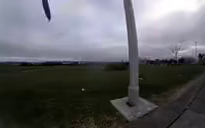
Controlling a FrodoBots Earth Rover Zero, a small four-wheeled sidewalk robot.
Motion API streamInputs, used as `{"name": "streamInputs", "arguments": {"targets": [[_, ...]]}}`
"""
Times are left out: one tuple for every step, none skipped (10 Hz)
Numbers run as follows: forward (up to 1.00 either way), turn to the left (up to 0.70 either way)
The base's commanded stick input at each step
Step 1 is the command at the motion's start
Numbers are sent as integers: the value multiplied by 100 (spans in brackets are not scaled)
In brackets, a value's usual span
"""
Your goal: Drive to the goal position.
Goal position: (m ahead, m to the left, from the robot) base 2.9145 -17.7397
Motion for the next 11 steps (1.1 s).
{"name": "streamInputs", "arguments": {"targets": [[0,-35],[0,-72],[0,-85],[0,-85],[0,-85],[0,-85],[0,-85],[0,-85],[0,-85],[0,0],[0,0]]}}
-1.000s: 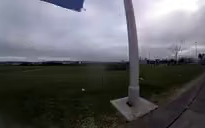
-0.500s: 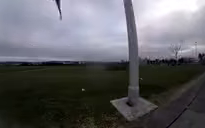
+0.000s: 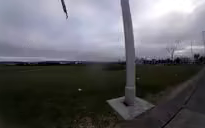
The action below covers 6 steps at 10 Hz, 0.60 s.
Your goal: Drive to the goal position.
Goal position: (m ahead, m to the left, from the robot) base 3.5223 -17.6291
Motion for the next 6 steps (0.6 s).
{"name": "streamInputs", "arguments": {"targets": [[0,-28],[0,-70],[0,-85],[0,-85],[0,-85],[0,-85]]}}
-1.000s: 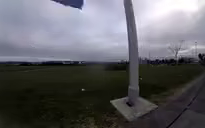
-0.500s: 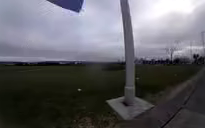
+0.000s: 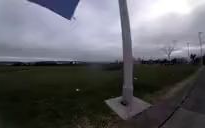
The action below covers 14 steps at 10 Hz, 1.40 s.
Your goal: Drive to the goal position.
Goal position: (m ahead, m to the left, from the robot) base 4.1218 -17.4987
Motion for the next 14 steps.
{"name": "streamInputs", "arguments": {"targets": [[0,-85],[0,-85],[0,-85],[0,-85],[0,-85],[0,-85],[0,-85],[0,-85],[0,-85],[0,-85],[0,-85],[0,-85],[0,-85],[0,-85]]}}
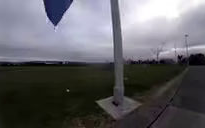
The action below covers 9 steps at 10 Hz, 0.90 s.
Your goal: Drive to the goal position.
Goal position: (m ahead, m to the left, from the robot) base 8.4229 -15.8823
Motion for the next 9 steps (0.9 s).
{"name": "streamInputs", "arguments": {"targets": [[0,-85],[0,-85],[0,-85],[0,-85],[0,-85],[0,-85],[0,-85],[0,-85],[0,-85]]}}
